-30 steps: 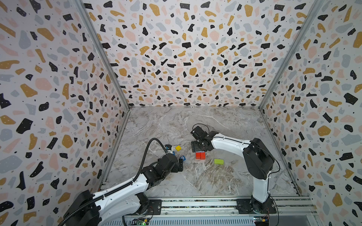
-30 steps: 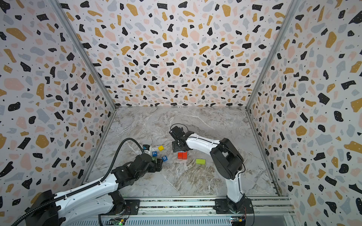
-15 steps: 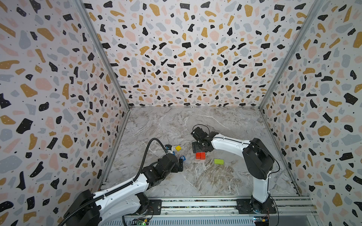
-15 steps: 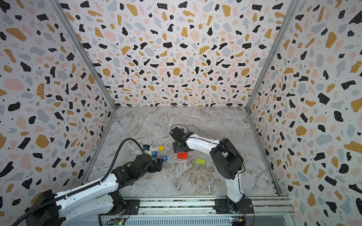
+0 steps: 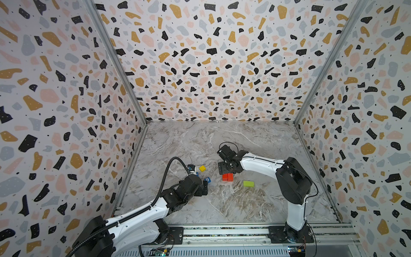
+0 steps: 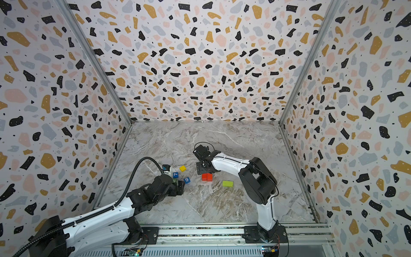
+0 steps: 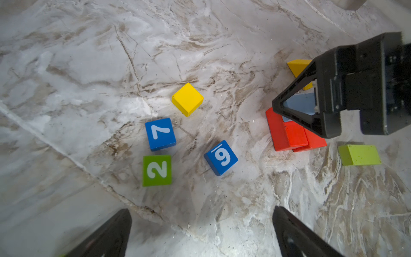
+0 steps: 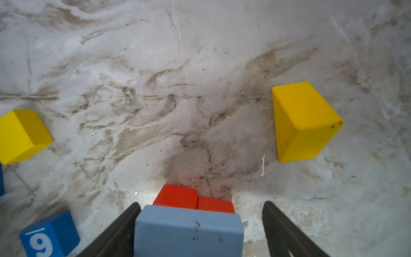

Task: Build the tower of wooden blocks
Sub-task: 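Open and raise the right gripper while the left gripper nears the lime green block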

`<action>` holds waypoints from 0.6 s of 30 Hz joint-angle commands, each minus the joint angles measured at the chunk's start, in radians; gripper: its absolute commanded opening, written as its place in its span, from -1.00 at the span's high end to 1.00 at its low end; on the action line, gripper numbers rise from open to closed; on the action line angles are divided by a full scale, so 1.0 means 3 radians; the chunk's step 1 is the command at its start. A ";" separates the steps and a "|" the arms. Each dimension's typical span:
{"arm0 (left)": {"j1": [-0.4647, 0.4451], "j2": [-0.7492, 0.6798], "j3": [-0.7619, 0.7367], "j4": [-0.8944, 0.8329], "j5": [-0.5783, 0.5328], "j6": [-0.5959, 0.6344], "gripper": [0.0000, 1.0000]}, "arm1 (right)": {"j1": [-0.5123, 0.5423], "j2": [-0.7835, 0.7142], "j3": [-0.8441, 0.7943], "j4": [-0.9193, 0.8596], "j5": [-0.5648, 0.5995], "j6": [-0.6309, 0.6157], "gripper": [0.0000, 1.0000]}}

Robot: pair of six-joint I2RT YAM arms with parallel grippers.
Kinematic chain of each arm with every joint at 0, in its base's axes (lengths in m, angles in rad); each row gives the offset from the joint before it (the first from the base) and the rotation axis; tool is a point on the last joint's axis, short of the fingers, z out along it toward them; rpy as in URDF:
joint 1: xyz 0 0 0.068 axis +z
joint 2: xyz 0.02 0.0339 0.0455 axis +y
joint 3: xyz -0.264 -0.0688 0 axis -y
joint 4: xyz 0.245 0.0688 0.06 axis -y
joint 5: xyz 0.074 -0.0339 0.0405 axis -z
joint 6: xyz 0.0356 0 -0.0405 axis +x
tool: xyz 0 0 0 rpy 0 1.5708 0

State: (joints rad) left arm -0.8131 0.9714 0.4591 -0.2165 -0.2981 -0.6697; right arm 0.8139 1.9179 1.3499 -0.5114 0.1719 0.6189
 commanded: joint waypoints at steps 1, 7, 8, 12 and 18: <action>0.0016 -0.0062 0.0209 -0.0066 -0.0084 0.0104 -1.00 | 0.0005 -0.0328 -0.0015 0.0050 0.0006 -0.0057 -0.75; 0.0016 -0.0068 0.0425 -0.0201 -0.0039 0.0172 -1.00 | -0.0090 -0.0735 -0.0194 0.0195 -0.0073 -0.0109 -0.78; 0.0016 -0.0056 0.0459 -0.0203 -0.0010 0.0172 -1.00 | -0.0114 -0.0825 -0.0265 0.0249 -0.0093 -0.0125 -0.78; 0.0018 0.0092 0.0646 -0.0261 0.0086 0.0211 -1.00 | -0.0330 -0.1277 -0.0675 0.0506 -0.0249 -0.0228 -0.80; -0.0041 0.0459 0.0982 -0.0342 0.0111 0.0234 -1.00 | -0.0842 -0.2191 -0.1558 0.1036 -0.0687 -0.0365 -0.84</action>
State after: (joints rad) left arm -0.8158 1.0805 0.7071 -0.3038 -0.2707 -0.6174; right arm 0.6079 1.3659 0.9524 -0.2806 0.0429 0.5426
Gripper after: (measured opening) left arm 0.999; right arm 0.916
